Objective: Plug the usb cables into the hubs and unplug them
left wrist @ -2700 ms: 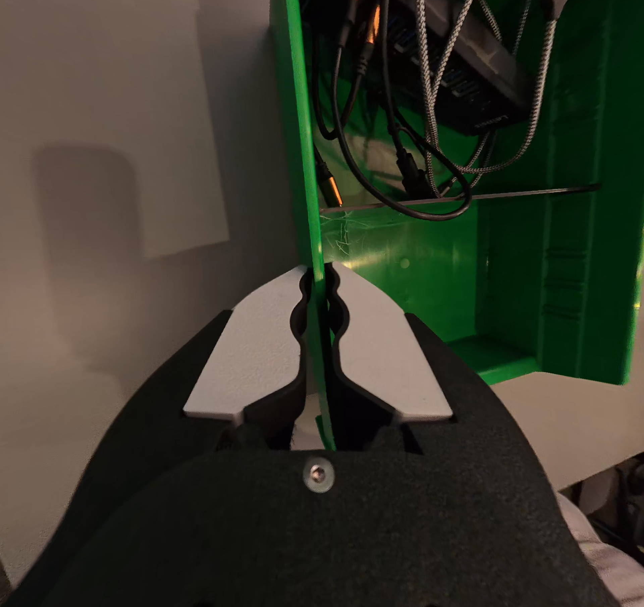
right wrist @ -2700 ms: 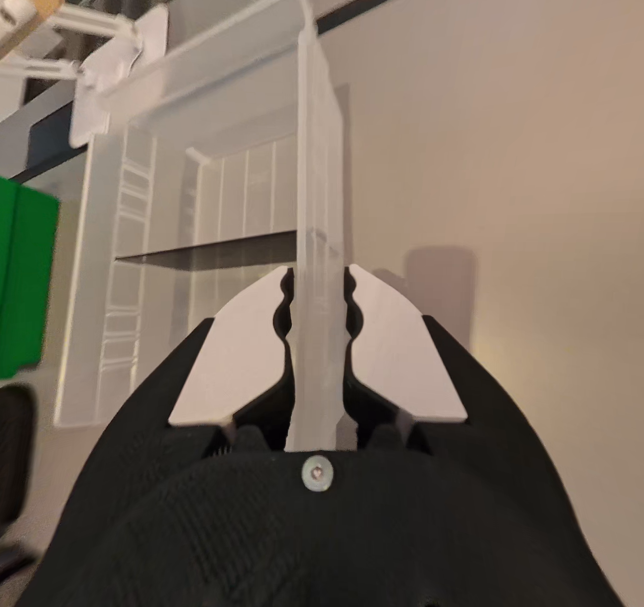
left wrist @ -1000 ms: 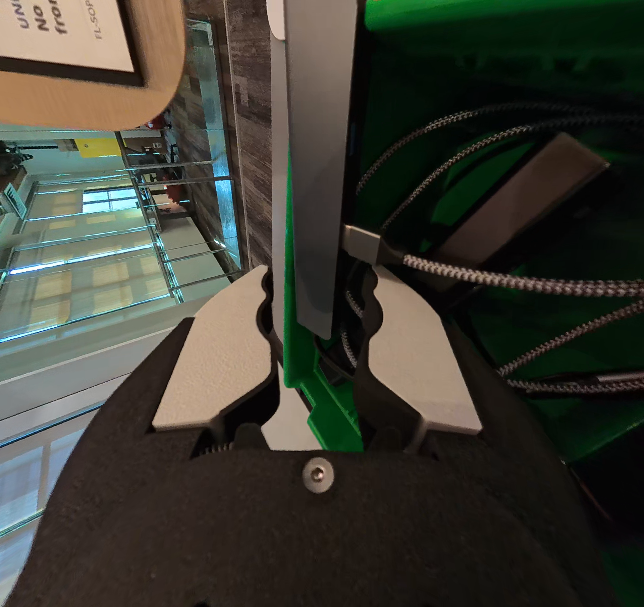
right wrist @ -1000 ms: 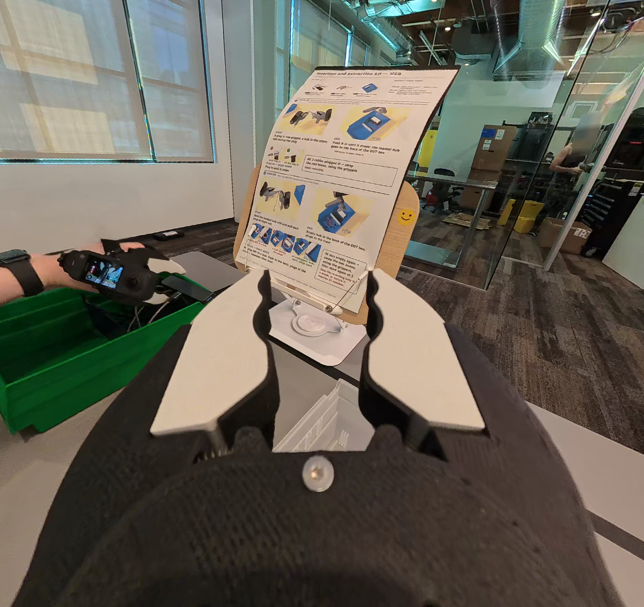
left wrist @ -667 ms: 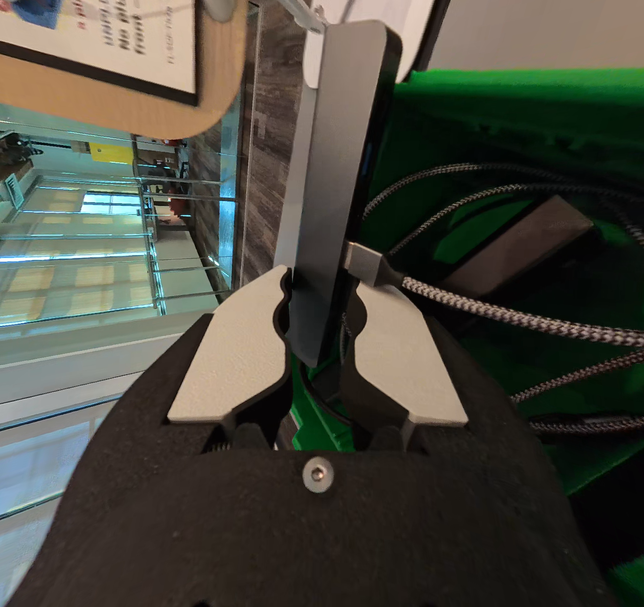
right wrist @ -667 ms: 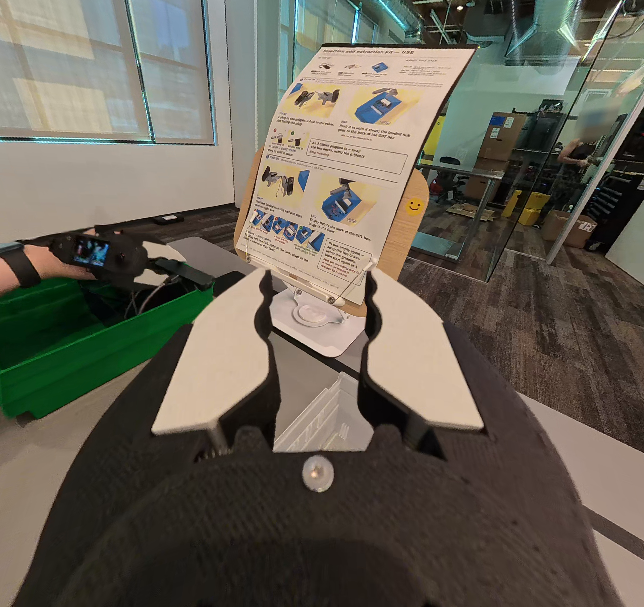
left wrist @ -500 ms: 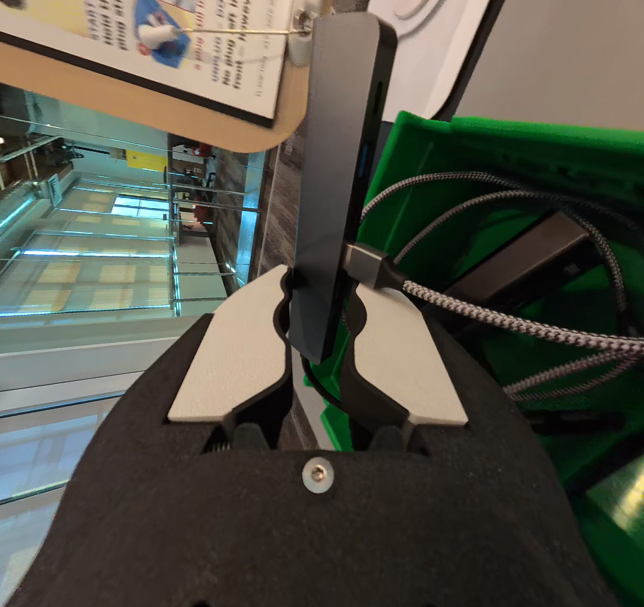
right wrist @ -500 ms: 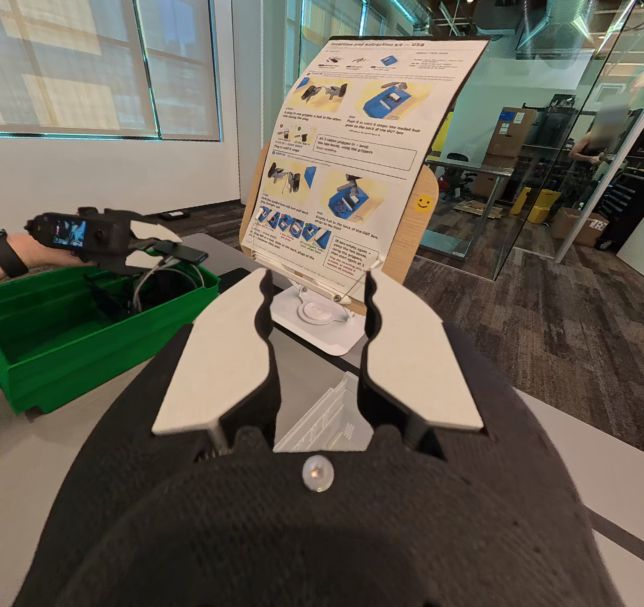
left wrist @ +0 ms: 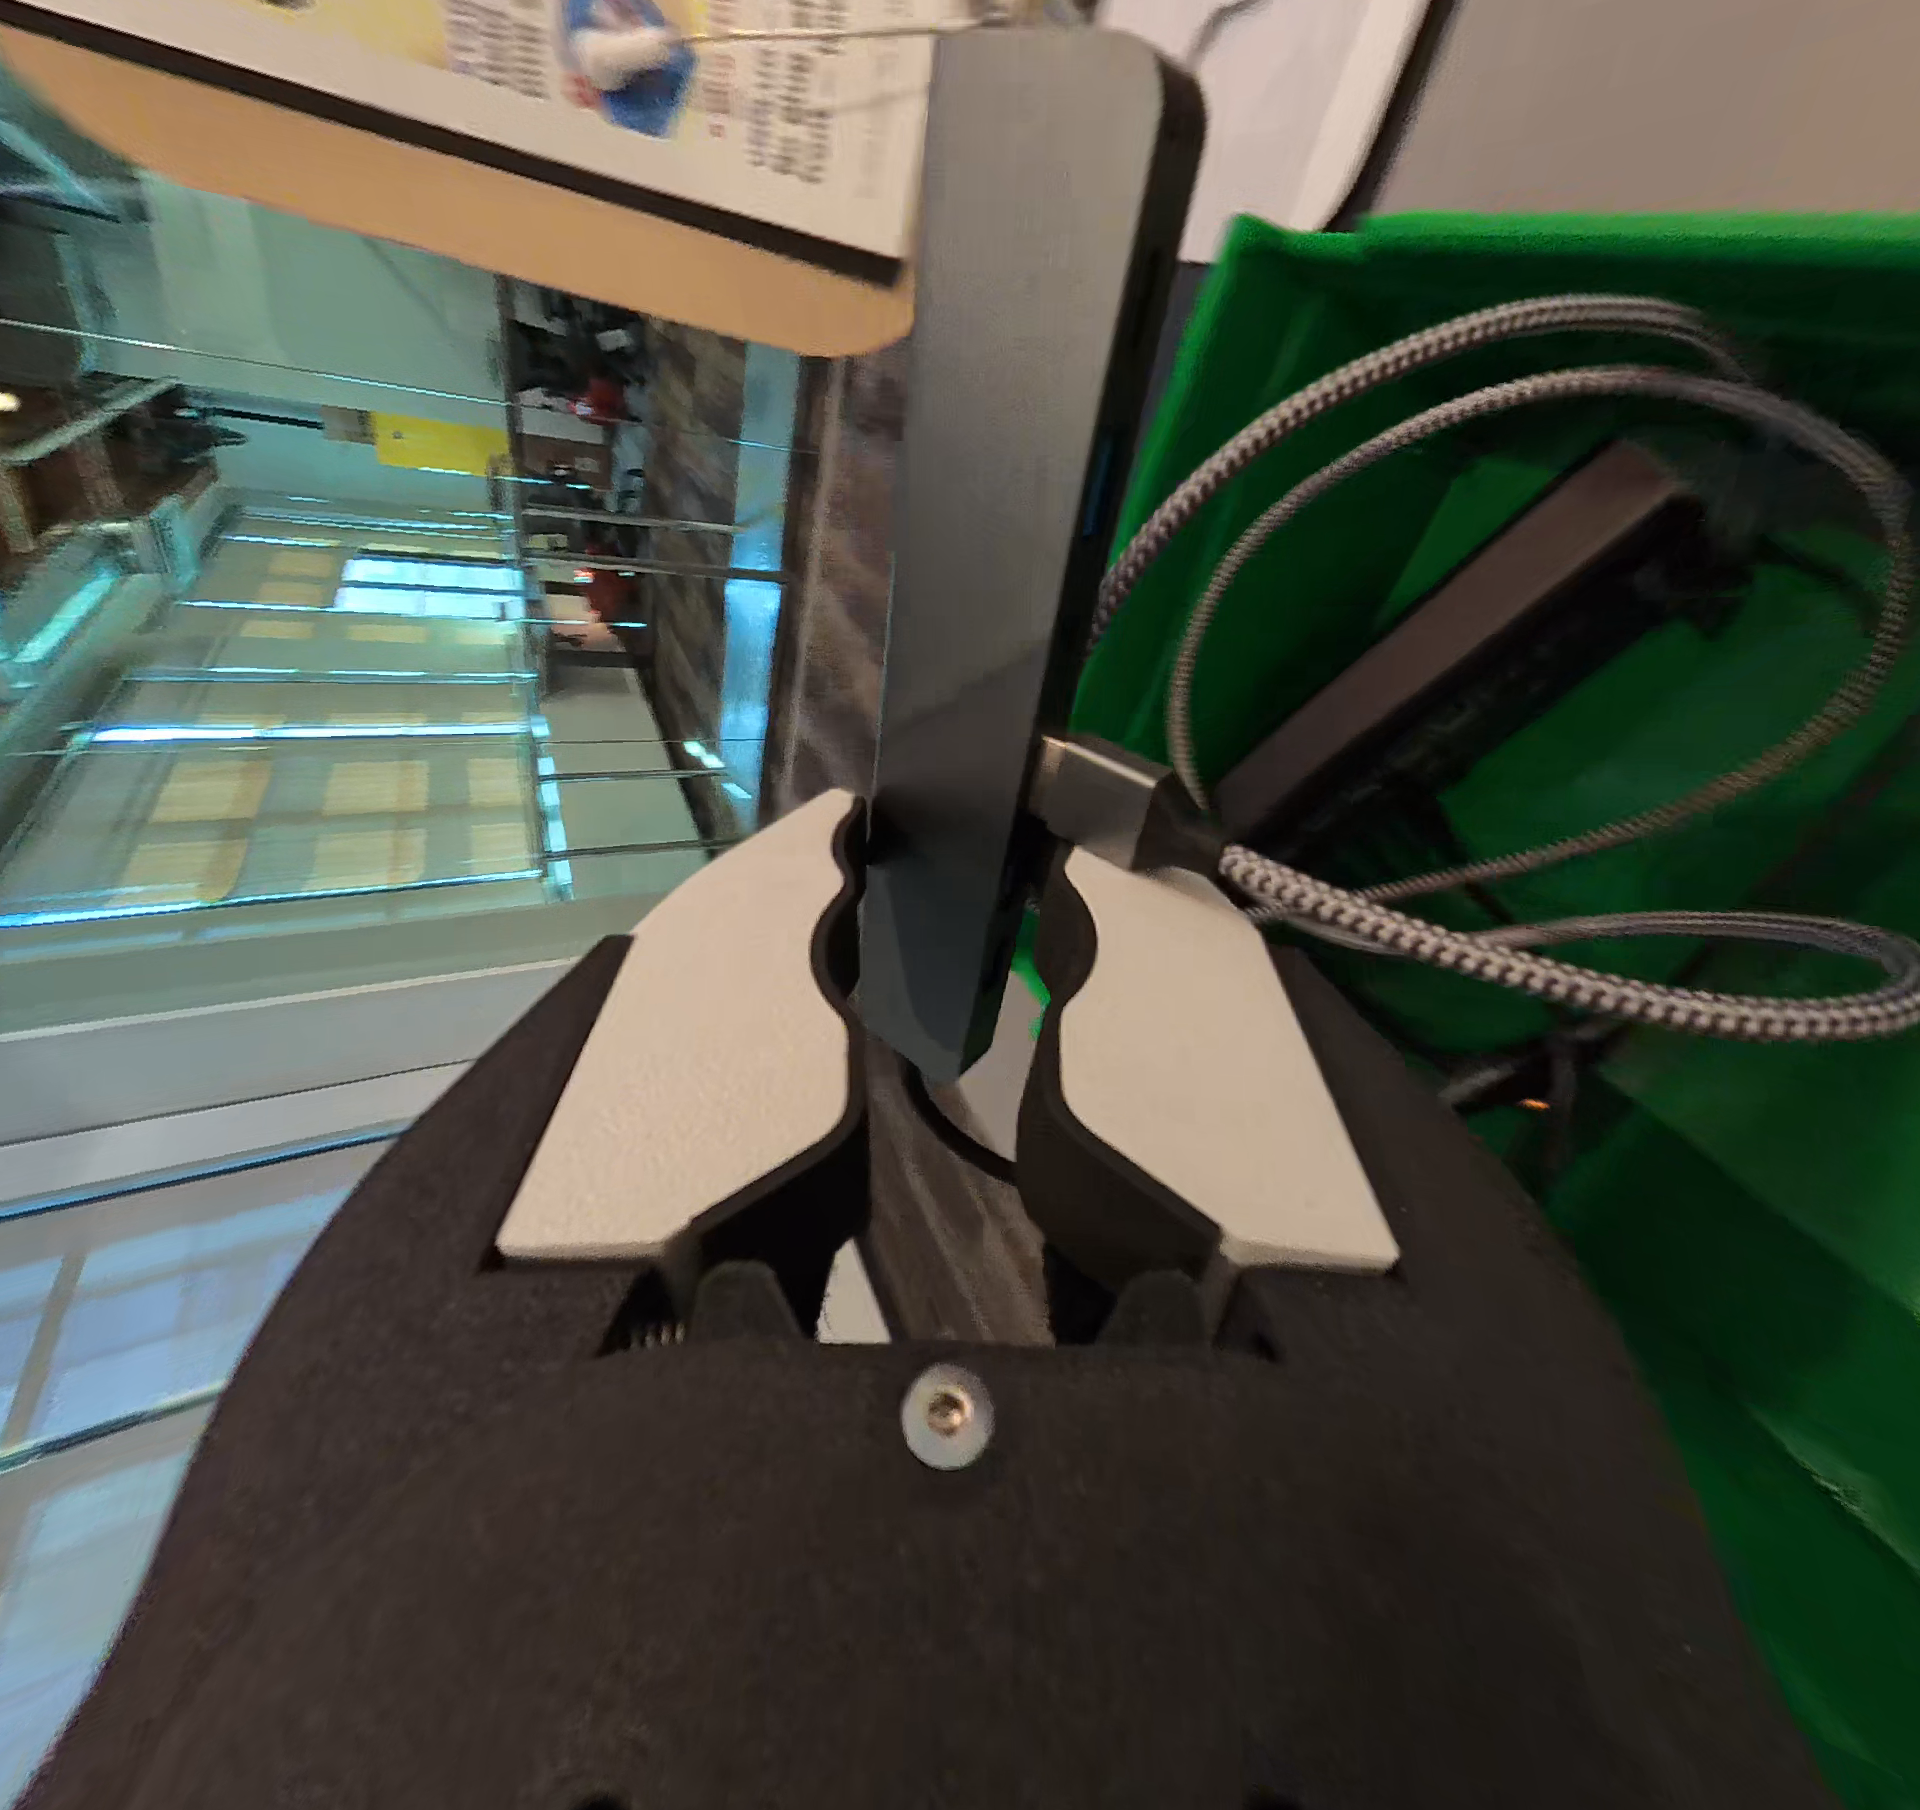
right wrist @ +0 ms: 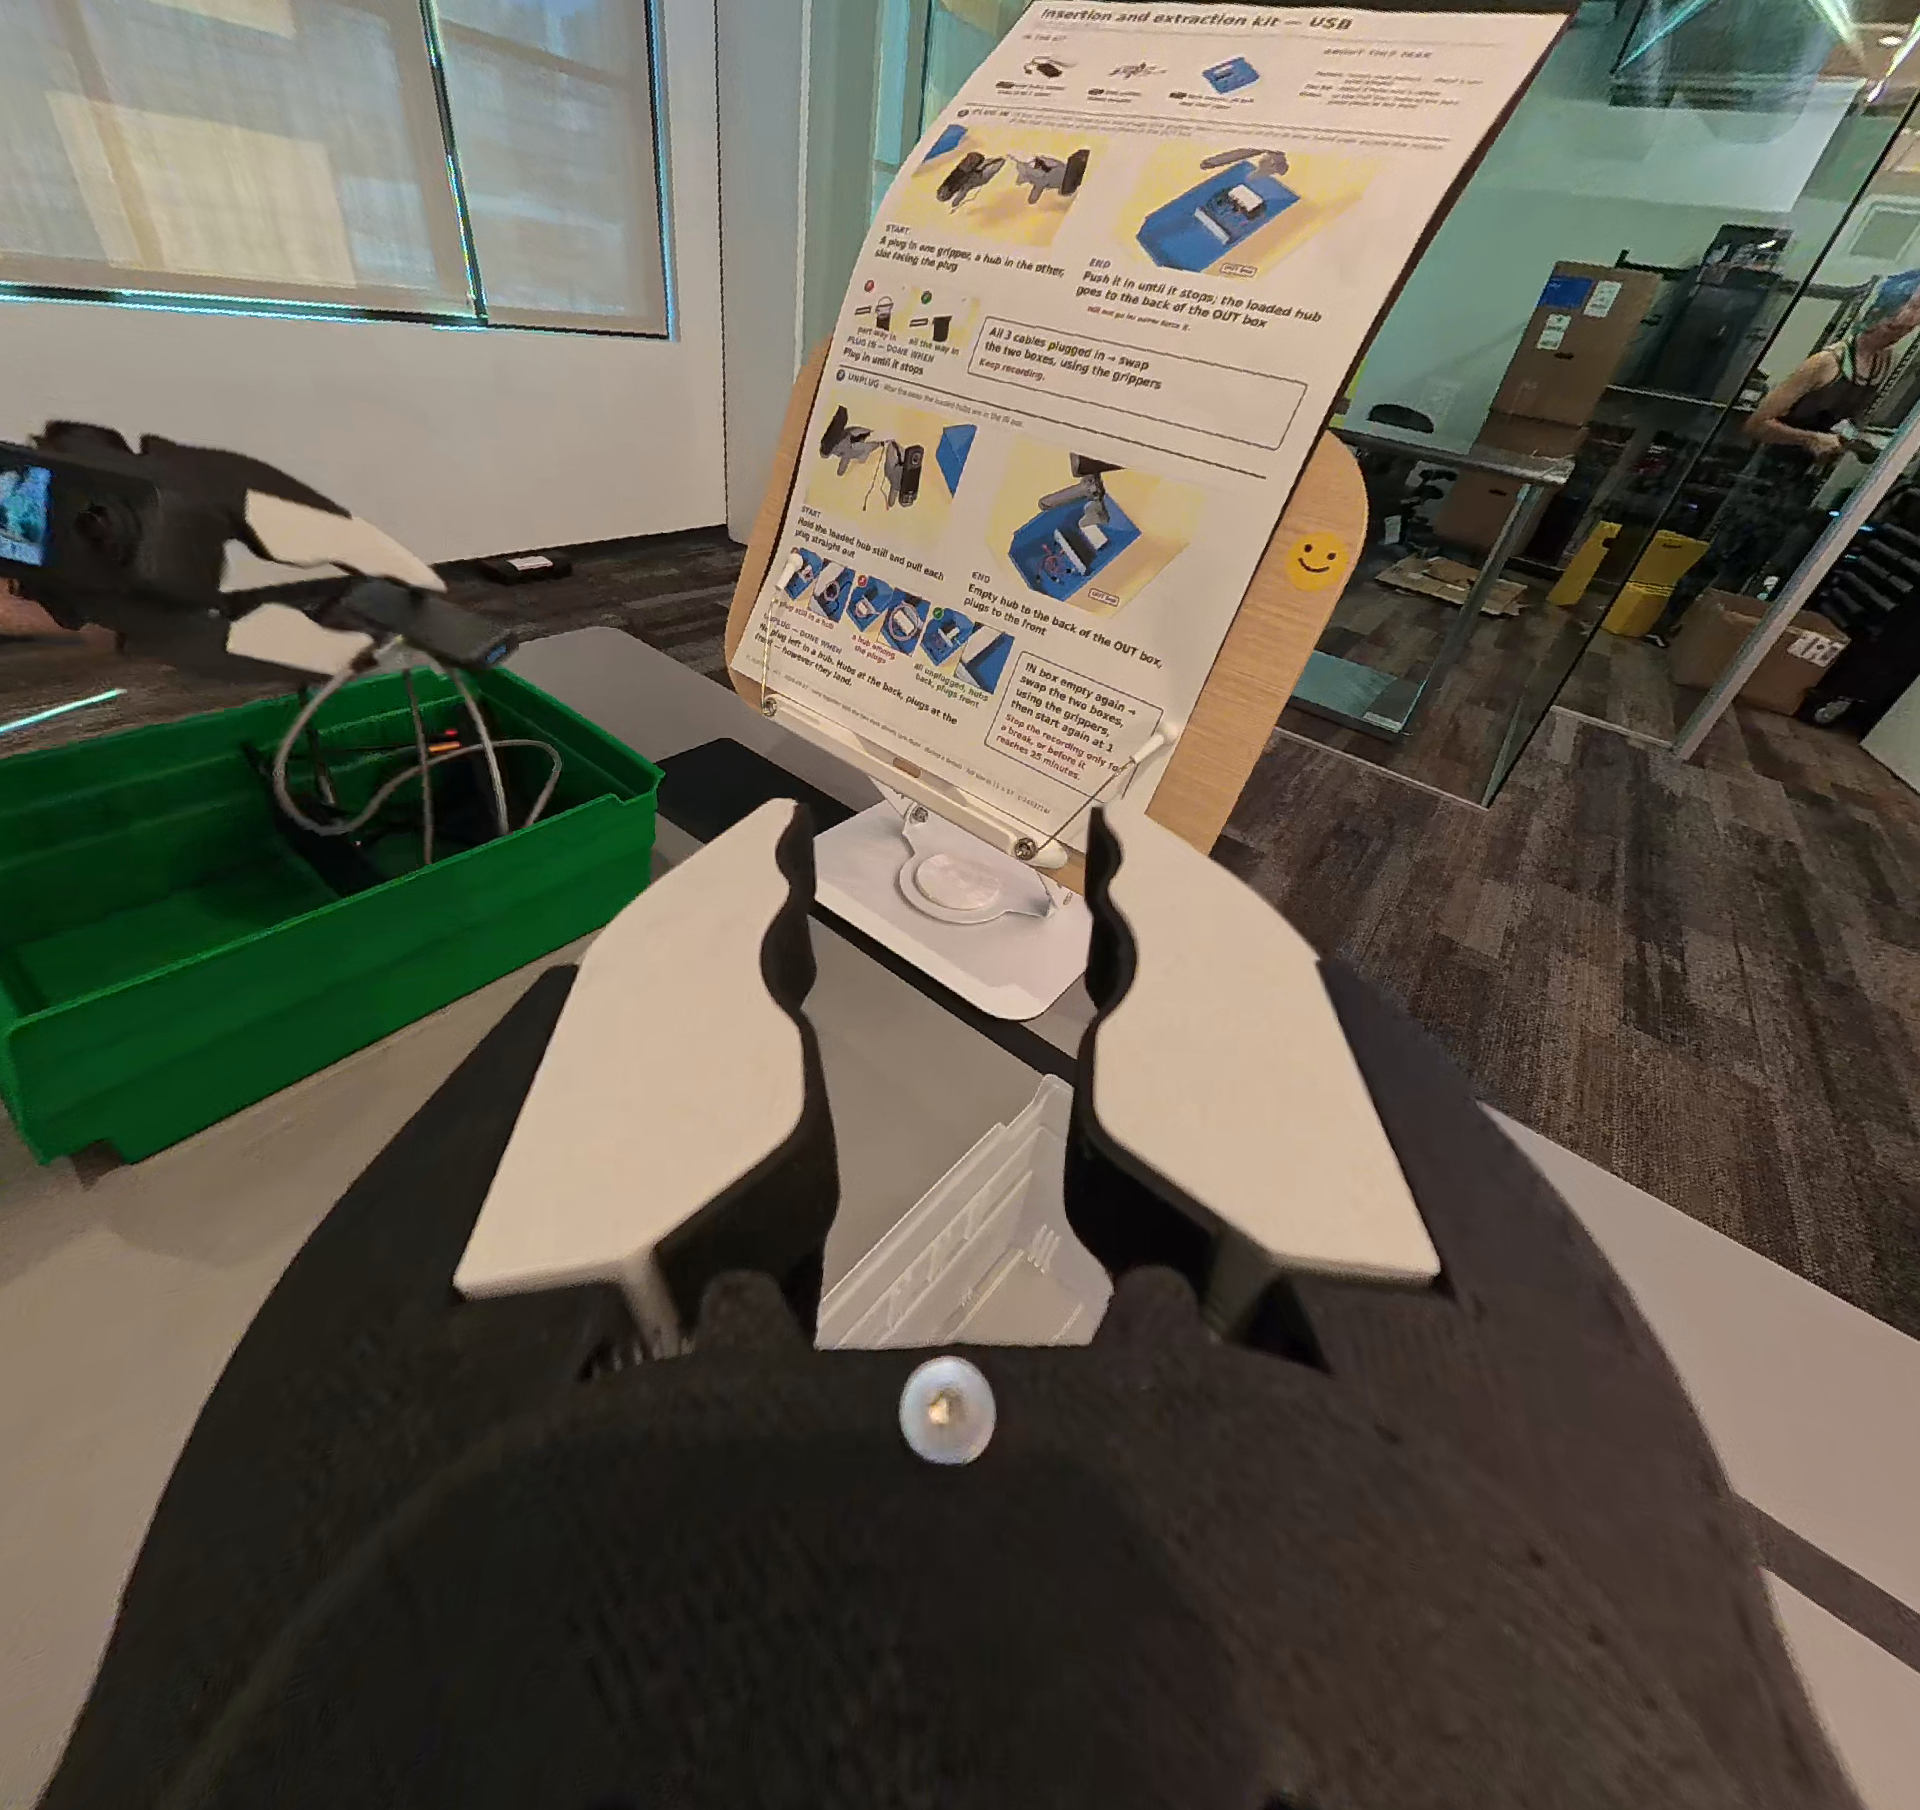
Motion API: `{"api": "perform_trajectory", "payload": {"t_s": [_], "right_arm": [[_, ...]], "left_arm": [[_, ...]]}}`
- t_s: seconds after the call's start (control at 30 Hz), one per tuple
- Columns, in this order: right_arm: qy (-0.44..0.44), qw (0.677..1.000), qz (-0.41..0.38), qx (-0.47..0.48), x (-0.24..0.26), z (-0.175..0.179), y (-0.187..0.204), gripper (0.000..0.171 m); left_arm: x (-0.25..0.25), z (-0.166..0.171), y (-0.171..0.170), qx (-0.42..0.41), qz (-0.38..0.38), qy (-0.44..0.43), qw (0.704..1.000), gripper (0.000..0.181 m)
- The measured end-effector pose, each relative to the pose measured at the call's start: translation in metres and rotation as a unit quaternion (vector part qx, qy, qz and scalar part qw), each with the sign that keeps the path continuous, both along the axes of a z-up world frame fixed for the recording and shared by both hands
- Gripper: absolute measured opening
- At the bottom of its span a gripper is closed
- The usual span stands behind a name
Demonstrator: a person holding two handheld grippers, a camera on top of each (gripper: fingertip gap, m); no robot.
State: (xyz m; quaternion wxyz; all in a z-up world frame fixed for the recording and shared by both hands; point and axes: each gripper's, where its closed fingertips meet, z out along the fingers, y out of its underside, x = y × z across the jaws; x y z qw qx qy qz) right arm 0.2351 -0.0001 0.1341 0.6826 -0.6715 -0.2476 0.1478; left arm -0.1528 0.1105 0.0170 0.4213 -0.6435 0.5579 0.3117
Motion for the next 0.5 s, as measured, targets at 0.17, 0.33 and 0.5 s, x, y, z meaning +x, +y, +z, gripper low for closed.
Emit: {"api": "perform_trajectory", "payload": {"t_s": [0.17,0.33,0.5], "right_arm": [[0.010,1.000,0.004,-0.013,0.003,-0.005,0.002,0.050],[0.010,1.000,0.007,-0.025,0.003,-0.011,0.007,0.050],[-0.006,0.999,0.017,-0.031,-0.008,-0.016,0.009,0.047]], "left_arm": [[0.015,-0.036,-0.003,-0.038,-0.010,-0.037,0.999,0.030],[0.029,-0.048,0.000,-0.061,-0.017,-0.082,0.995,0.033],[0.030,-0.016,0.004,-0.042,-0.004,-0.129,0.991,0.030]]}}
